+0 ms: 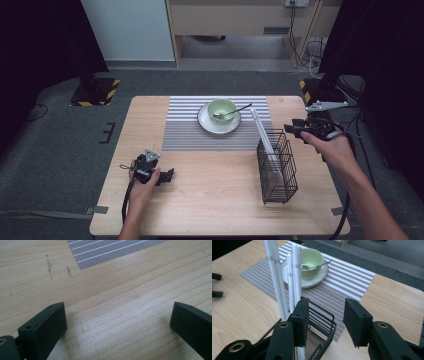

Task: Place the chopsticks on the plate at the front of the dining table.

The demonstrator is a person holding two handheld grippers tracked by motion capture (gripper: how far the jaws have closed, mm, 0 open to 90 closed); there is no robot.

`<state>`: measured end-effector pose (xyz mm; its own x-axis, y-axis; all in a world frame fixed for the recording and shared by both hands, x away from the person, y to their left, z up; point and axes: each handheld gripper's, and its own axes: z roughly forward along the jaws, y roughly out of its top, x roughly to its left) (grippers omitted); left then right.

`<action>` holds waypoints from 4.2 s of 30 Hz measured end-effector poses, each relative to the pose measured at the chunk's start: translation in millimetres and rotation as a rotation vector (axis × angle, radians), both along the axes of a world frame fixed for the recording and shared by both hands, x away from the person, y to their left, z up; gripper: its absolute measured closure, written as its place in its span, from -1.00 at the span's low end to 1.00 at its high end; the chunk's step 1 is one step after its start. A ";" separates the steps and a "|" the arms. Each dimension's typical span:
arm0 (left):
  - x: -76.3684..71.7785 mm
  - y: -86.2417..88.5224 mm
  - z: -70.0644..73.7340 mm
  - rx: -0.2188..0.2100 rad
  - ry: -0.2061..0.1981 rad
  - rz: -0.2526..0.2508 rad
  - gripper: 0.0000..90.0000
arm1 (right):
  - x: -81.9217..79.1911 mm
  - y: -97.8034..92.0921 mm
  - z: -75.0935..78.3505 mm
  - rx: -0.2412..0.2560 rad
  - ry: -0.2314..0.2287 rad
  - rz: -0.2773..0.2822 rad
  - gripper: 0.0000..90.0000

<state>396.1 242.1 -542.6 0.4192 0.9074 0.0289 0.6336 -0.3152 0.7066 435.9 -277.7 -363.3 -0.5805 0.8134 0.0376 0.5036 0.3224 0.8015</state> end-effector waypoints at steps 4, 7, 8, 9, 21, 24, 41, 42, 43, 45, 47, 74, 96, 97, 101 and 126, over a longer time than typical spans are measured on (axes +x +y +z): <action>-0.3 -0.1 0.0 0.000 0.000 -0.001 -1.00 | 1.8 8.4 3.3 0.030 -0.002 0.026 0.24; -0.4 -0.1 0.0 0.001 0.000 -0.002 -1.00 | 2.6 12.5 4.9 0.043 -0.007 0.035 0.24; -0.5 -0.2 0.0 0.001 0.000 -0.003 -1.00 | 3.3 17.1 6.2 0.048 -0.008 0.042 0.25; -0.5 -0.2 0.0 0.001 0.000 -0.003 -1.00 | 3.3 17.1 6.2 0.048 -0.008 0.042 0.25; -0.9 -0.4 0.0 0.001 0.000 -0.004 -1.00 | 5.9 40.4 8.2 0.062 -0.028 0.075 0.16; -1.0 -0.4 0.0 0.001 0.000 -0.005 -1.00 | 6.7 43.5 7.0 0.062 -0.026 0.081 0.10; -1.6 -0.8 -0.1 0.001 -0.002 -0.007 -1.00 | 12.0 73.1 -6.6 0.038 -0.039 0.101 0.28; -1.6 -0.9 -0.1 0.001 -0.002 -0.008 -1.00 | 13.5 75.3 -8.3 0.035 -0.041 0.097 0.33; -1.6 -0.9 -0.1 0.001 -0.002 -0.008 -1.00 | 13.9 76.2 -9.2 0.037 -0.041 0.096 0.35; -1.7 -0.9 -0.1 0.001 -0.001 -0.009 -1.00 | 14.6 77.5 -10.9 0.043 -0.041 0.096 0.40; -1.7 -0.9 0.0 0.001 -0.001 -0.009 -1.00 | 15.0 79.0 -12.6 0.043 -0.042 0.100 0.45; -2.2 -1.2 0.0 0.002 0.000 -0.015 -1.00 | 17.1 79.0 -12.2 0.062 -0.071 0.127 0.85; -7.7 -28.4 51.1 -0.097 -0.153 -0.078 -0.90 | 4.4 54.9 36.9 0.190 -0.172 0.179 0.86; -7.9 -31.3 55.5 -0.117 -0.162 -0.087 -0.90 | 3.2 52.3 39.5 0.199 -0.177 0.179 0.86; -7.2 -41.5 67.3 -0.156 -0.181 -0.119 -0.90 | 0.9 45.1 46.6 0.216 -0.188 0.177 0.86; 0.5 -91.3 123.1 -0.349 -0.267 -0.197 -0.83 | -2.8 45.0 97.8 0.350 -0.277 0.193 0.86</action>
